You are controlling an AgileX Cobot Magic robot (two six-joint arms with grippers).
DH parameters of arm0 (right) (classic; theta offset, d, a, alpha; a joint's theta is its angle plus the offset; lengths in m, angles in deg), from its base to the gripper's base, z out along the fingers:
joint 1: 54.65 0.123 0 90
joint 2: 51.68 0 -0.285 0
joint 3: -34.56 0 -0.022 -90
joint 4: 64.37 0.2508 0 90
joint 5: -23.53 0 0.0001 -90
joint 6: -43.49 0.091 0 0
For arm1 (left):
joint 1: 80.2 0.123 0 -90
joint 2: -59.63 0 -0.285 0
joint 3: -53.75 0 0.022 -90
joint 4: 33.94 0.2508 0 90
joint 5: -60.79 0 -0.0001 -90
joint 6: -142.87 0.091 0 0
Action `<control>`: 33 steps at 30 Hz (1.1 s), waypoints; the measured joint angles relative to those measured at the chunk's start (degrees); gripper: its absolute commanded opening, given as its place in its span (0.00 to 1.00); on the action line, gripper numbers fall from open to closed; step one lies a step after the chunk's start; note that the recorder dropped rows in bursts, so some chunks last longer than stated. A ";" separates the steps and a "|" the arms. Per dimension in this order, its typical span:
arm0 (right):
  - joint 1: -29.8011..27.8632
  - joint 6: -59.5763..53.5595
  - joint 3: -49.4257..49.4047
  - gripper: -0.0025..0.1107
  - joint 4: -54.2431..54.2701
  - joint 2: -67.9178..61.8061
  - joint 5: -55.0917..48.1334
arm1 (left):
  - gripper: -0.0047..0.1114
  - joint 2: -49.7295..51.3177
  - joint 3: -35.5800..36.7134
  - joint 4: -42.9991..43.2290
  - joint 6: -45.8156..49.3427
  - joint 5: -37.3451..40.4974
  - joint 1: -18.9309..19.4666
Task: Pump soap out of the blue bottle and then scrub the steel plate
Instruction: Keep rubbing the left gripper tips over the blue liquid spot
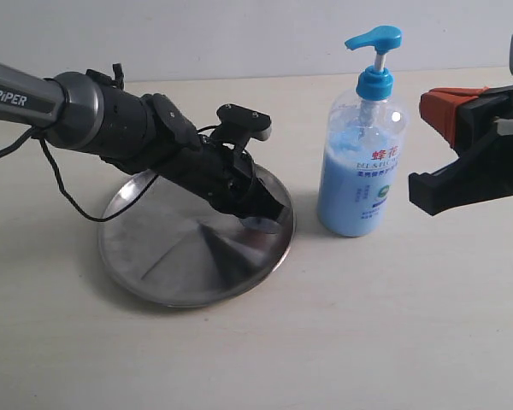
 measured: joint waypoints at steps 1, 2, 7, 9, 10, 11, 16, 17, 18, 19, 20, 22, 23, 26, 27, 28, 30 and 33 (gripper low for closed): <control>0.00 0.00 0.00 0.02 0.00 0.00 0.00 | 0.04 0.00 0.00 0.55 0.00 -0.16 0.00; 0.00 0.00 0.00 0.02 0.00 0.00 0.00 | 0.04 0.00 0.00 1.47 -0.25 -0.29 0.00; 0.00 0.00 0.00 0.02 0.00 0.00 0.00 | 0.04 0.00 0.00 6.73 -4.34 -0.17 1.01; 0.00 0.00 0.00 0.02 0.00 0.00 0.00 | 0.04 0.00 0.00 9.27 -6.61 0.23 1.71; 0.00 0.00 0.00 0.02 0.00 0.00 0.00 | 0.04 0.00 0.00 10.48 -7.67 0.64 2.02; 0.00 0.00 0.00 0.02 0.00 0.00 0.00 | 0.04 0.00 0.00 11.49 -8.57 1.04 2.26; 0.00 0.00 0.00 0.02 0.00 0.00 0.00 | 0.04 -0.32 -0.12 13.63 -10.13 3.78 2.48; 0.00 0.00 0.00 0.02 0.00 0.00 0.00 | 0.04 -0.32 -0.12 13.61 -10.33 4.35 2.48; 0.00 0.00 0.00 0.02 0.00 0.00 0.00 | 0.04 -0.43 -0.12 13.61 -10.36 4.82 2.48; 0.00 0.00 0.00 0.02 0.00 0.00 -0.11 | 0.04 -0.43 -0.12 13.76 -10.43 5.26 2.48; 0.00 0.00 0.00 0.02 0.00 0.00 -0.11 | 0.04 -0.43 -0.22 13.79 -10.51 5.74 2.25; 0.00 0.00 0.00 0.02 0.00 0.00 -0.11 | 0.04 -0.43 -0.26 13.89 -10.51 6.41 1.90; 0.00 0.00 0.00 0.02 0.00 0.00 -0.11 | 0.04 -0.51 -0.26 13.89 -10.51 6.54 1.52; 0.00 0.00 0.00 0.02 0.00 0.00 -0.11 | 0.04 -0.66 -0.26 13.89 -10.51 6.93 0.53; 0.00 0.00 0.00 0.02 0.00 0.00 -0.11 | 0.04 -0.66 -0.26 13.89 -10.51 6.93 0.10; 0.00 0.00 0.00 0.02 0.00 0.00 -0.11 | 0.04 -0.66 -0.26 13.76 -10.51 6.93 -0.21; 0.00 0.00 0.00 0.02 0.00 0.00 -0.11 | 0.04 -0.66 -0.26 13.39 -10.51 6.93 -0.82; 0.00 0.00 0.00 0.02 0.00 0.00 -0.11 | 0.04 -0.66 -0.26 13.26 -10.51 6.45 -1.33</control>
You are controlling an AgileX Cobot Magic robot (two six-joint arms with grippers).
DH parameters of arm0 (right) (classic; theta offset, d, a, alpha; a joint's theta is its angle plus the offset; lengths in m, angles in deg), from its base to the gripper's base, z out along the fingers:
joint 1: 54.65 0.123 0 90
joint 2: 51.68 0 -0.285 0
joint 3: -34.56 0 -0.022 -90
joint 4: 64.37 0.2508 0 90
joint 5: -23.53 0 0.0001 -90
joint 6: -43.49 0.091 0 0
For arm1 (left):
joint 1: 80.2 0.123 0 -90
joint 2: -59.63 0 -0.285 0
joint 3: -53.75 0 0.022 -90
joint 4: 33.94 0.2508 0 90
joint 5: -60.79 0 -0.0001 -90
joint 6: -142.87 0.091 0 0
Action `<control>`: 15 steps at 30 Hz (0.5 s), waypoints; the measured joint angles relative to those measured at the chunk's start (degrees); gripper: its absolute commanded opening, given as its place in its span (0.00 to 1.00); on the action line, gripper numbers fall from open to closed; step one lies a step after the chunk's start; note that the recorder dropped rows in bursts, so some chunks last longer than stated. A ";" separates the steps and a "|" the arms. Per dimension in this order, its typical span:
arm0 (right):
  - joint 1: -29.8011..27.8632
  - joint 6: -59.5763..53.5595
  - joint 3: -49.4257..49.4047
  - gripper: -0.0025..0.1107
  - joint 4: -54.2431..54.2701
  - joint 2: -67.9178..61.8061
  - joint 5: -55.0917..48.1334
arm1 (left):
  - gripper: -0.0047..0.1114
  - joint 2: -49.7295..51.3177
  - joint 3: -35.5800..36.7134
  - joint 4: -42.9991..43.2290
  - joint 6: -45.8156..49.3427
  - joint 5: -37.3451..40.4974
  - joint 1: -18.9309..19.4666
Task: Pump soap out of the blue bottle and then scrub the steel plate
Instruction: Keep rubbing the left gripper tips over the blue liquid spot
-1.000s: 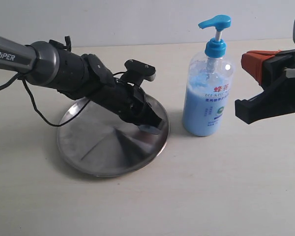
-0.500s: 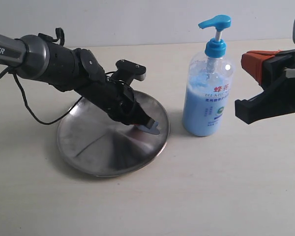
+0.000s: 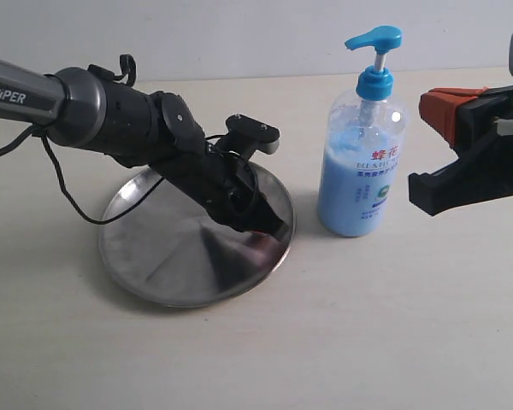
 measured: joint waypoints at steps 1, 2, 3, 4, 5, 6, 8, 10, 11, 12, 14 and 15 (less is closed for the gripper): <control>0.00 0.00 0.00 0.02 0.00 0.00 0.00 | 0.04 0.00 0.00 -0.16 0.00 -0.37 -0.26; 0.00 0.00 0.00 0.02 0.00 0.00 0.00 | 0.04 0.00 0.00 -0.18 0.00 -0.68 -0.24; 0.00 0.00 0.00 0.02 0.00 0.00 0.00 | 0.04 0.00 0.00 -0.40 0.00 -1.28 -0.32; 0.00 0.00 0.00 0.02 -0.11 0.00 0.00 | 0.04 0.00 0.00 -0.57 0.00 -1.74 -0.36; 0.00 0.00 0.00 0.02 -0.11 0.00 0.00 | 0.04 0.00 0.10 -0.84 0.00 -2.33 -0.46; 0.00 0.00 0.00 0.02 -0.11 0.00 0.00 | 0.04 0.00 0.10 -1.26 0.00 -2.92 -0.46; 0.00 0.00 0.00 0.02 -0.11 0.00 0.00 | 0.04 0.25 0.10 -1.71 0.00 -4.52 -0.58; 0.00 0.00 0.00 0.02 -0.11 0.00 0.00 | 0.04 0.33 -0.02 -1.86 0.00 -5.24 -0.58; 0.00 0.00 0.00 0.02 -0.11 0.00 0.00 | 0.04 0.46 -0.14 -1.86 0.00 -5.48 -0.58; 0.00 0.00 0.00 0.02 -0.11 0.00 0.00 | 0.04 0.58 -0.40 -1.86 0.00 -5.47 -0.58; 0.00 0.00 0.00 0.02 -0.11 0.00 0.00 | 0.04 0.68 -0.92 -1.86 0.00 -5.98 -0.58; 0.00 0.00 0.00 0.02 -0.11 0.00 0.00 | 0.04 0.79 -1.17 -1.86 0.00 -6.23 -0.58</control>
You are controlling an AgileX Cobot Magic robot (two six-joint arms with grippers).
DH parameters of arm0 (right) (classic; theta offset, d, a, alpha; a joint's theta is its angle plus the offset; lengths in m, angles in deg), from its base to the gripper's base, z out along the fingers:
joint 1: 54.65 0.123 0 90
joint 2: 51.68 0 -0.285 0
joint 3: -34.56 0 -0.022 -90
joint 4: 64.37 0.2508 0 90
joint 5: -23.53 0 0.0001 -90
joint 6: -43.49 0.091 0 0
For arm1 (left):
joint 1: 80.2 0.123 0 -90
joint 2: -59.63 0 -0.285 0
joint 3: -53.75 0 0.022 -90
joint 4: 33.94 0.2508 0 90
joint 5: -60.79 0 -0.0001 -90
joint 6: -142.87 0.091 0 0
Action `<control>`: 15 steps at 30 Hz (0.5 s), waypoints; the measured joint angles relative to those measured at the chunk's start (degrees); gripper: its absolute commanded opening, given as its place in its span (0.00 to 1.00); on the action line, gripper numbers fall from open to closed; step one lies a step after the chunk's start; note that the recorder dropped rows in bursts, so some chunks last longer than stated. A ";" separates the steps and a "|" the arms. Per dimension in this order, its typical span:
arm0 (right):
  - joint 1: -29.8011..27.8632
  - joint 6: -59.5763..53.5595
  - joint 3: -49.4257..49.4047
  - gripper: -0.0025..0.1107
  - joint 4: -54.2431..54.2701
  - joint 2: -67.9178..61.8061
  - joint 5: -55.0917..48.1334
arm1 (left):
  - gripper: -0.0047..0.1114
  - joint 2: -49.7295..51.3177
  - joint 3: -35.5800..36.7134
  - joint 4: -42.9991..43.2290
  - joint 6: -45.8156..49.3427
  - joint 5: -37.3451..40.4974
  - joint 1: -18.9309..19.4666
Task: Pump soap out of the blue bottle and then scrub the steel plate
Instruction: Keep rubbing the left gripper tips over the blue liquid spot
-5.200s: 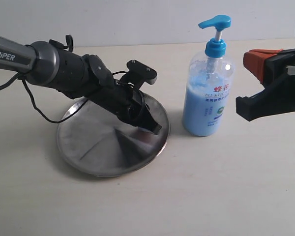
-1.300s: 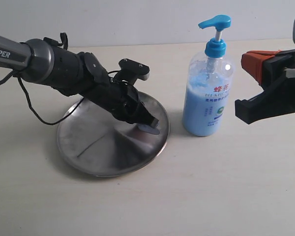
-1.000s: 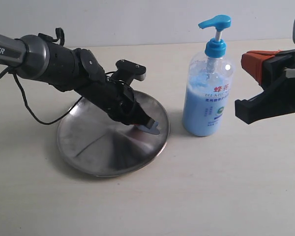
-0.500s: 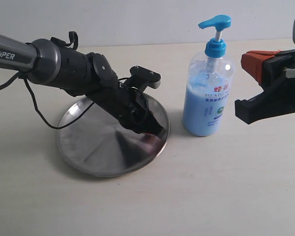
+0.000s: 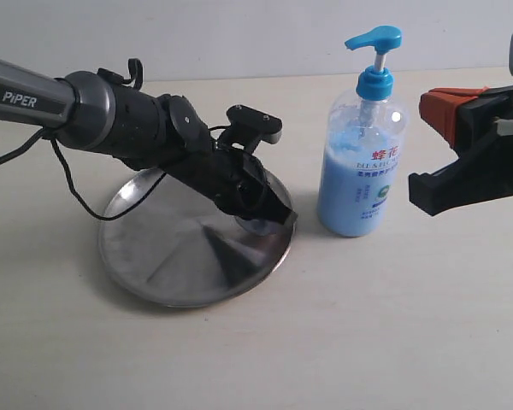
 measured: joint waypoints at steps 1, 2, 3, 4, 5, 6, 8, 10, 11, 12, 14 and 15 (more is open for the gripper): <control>0.00 0.00 0.00 0.02 0.00 0.00 0.00 | 0.04 0.11 -0.40 0.00 0.00 -0.69 0.24; 0.00 0.00 0.00 0.02 0.00 0.00 0.00 | 0.04 0.11 -0.53 0.00 0.00 -0.84 0.39; 0.00 0.00 0.00 0.02 0.00 0.00 0.00 | 0.04 0.24 -0.62 0.00 0.00 -0.83 0.73; 0.00 0.00 0.00 0.02 0.00 0.00 0.00 | 0.04 0.35 -0.62 0.00 0.00 -0.83 0.96; 0.00 0.00 0.00 0.02 0.00 0.00 0.00 | 0.04 0.59 -0.62 0.00 0.00 -0.83 1.35; 0.00 0.00 0.00 0.02 0.00 0.00 0.00 | 0.04 1.00 -0.67 0.00 0.00 -0.70 1.68; 0.00 0.00 0.00 0.02 0.00 0.00 0.00 | 0.04 1.52 -1.16 -0.41 0.00 -0.52 3.01; 0.00 0.00 0.00 0.02 0.00 0.00 0.00 | 0.04 1.64 -1.38 -0.41 0.00 0.24 3.86; 0.00 0.00 0.00 0.02 0.00 0.00 0.00 | 0.04 1.64 -1.38 -0.30 0.00 1.06 4.09; 0.00 0.00 0.00 0.02 0.00 0.00 0.00 | 0.04 1.64 -1.51 -0.30 0.00 1.55 4.32; 0.00 0.00 0.00 0.02 0.00 0.00 0.00 | 0.04 1.64 -1.51 0.40 0.00 2.53 4.58; 0.00 0.00 0.00 0.02 0.00 0.00 0.00 | 0.04 1.64 -1.59 0.65 0.00 3.37 4.58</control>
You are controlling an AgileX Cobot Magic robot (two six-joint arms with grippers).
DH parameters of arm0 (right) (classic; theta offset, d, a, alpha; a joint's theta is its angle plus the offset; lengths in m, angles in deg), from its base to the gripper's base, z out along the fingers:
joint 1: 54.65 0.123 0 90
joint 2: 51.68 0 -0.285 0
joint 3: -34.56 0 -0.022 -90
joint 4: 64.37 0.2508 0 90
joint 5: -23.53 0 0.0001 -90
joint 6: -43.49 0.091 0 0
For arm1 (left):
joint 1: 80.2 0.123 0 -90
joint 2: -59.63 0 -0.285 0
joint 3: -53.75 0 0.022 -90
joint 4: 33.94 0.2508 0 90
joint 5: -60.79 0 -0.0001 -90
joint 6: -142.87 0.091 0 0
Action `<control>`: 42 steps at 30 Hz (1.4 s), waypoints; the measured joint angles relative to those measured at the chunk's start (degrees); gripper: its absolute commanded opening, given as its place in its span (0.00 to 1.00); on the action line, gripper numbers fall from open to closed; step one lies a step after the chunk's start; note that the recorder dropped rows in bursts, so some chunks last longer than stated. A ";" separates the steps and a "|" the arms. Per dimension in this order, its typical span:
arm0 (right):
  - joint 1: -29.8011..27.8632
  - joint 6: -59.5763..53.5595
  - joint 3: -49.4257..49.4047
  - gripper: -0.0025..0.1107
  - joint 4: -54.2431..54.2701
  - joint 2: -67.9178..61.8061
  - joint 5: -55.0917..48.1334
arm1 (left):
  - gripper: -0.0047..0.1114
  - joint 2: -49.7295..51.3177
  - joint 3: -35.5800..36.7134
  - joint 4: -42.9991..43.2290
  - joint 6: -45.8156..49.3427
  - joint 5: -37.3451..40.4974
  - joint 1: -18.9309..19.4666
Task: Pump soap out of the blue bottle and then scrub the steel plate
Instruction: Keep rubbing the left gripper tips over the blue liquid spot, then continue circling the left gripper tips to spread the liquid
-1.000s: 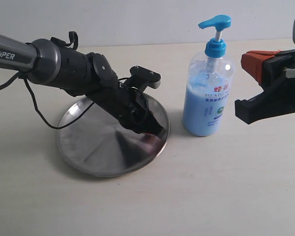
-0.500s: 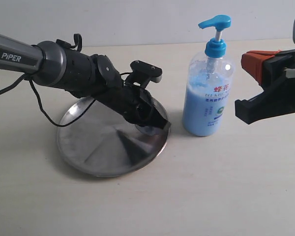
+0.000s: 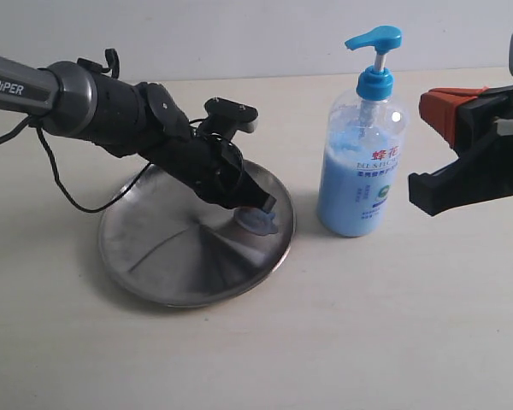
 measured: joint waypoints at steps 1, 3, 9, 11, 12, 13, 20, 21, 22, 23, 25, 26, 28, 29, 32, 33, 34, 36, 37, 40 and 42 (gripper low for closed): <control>0.00 0.00 0.00 0.02 0.00 0.00 0.00 | 0.04 0.00 -0.13 0.11 0.00 0.71 0.00; 0.00 0.00 0.00 0.02 0.00 0.00 0.00 | 0.04 0.00 -0.25 0.20 0.00 2.04 0.10; 0.00 0.00 0.00 0.02 0.00 0.00 0.00 | 0.04 -0.93 -0.35 0.85 0.00 8.02 0.12; 0.00 0.00 0.00 0.02 0.00 0.00 0.00 | 0.04 -1.04 -0.23 0.98 0.00 8.93 0.12; 0.00 0.00 0.00 0.02 0.00 0.00 0.00 | 0.04 -1.17 -0.13 0.98 0.00 9.49 0.02; 0.00 0.00 0.00 0.02 0.00 0.00 0.00 | 0.04 -1.27 -0.13 0.98 0.00 9.59 -0.09; 0.00 0.00 0.00 0.02 0.00 0.00 0.00 | 0.04 -1.27 -0.01 0.61 0.00 7.05 -3.39; 0.00 0.00 0.00 0.02 0.00 0.00 0.00 | 0.04 -1.27 -0.01 0.61 0.13 6.40 -3.69; 0.00 0.00 0.00 0.02 0.00 0.00 0.00 | 0.04 -1.27 -0.01 0.61 0.13 5.49 -3.97; 0.00 0.00 0.00 0.02 0.00 0.00 0.00 | 0.04 -1.27 -0.01 0.61 0.13 4.53 -4.45; 0.00 0.00 0.00 0.02 0.00 0.00 0.00 | 0.04 -1.05 0.10 0.61 0.35 1.47 -4.87; 0.00 0.00 0.00 0.02 0.00 0.00 0.00 | 0.04 -0.92 0.19 0.61 0.35 0.37 -4.87; 0.00 0.00 0.00 0.02 0.00 0.00 0.00 | 0.04 -0.67 0.19 0.61 0.35 -1.62 -4.87; 0.00 0.00 0.00 0.02 -0.11 0.00 0.00 | 0.04 -0.45 0.19 0.61 0.35 -2.30 -4.87; 0.00 0.00 0.00 0.02 -0.11 0.00 0.00 | 0.04 -0.22 0.19 0.35 0.35 -3.42 -4.53; 0.00 0.00 0.00 0.02 -0.11 0.00 0.00 | 0.04 -0.09 0.19 0.35 0.35 -3.82 -4.41; 0.00 0.00 0.00 0.02 -0.11 0.00 0.00 | 0.04 -0.07 0.19 0.23 0.35 -3.95 -4.16; 0.00 0.00 0.00 0.02 -0.11 0.00 0.00 | 0.04 0.03 0.19 0.13 0.35 -3.95 -3.62; 0.00 0.00 0.00 0.02 -0.11 0.00 0.00 | 0.04 0.03 0.19 0.13 0.35 -3.83 -3.34; 0.00 0.00 0.00 0.02 -0.11 0.00 0.00 | 0.04 0.03 0.19 0.13 0.35 -2.58 -2.61; 0.00 0.00 0.00 0.02 -0.11 0.00 0.00 | 0.04 0.03 0.06 0.13 0.35 -1.44 -2.24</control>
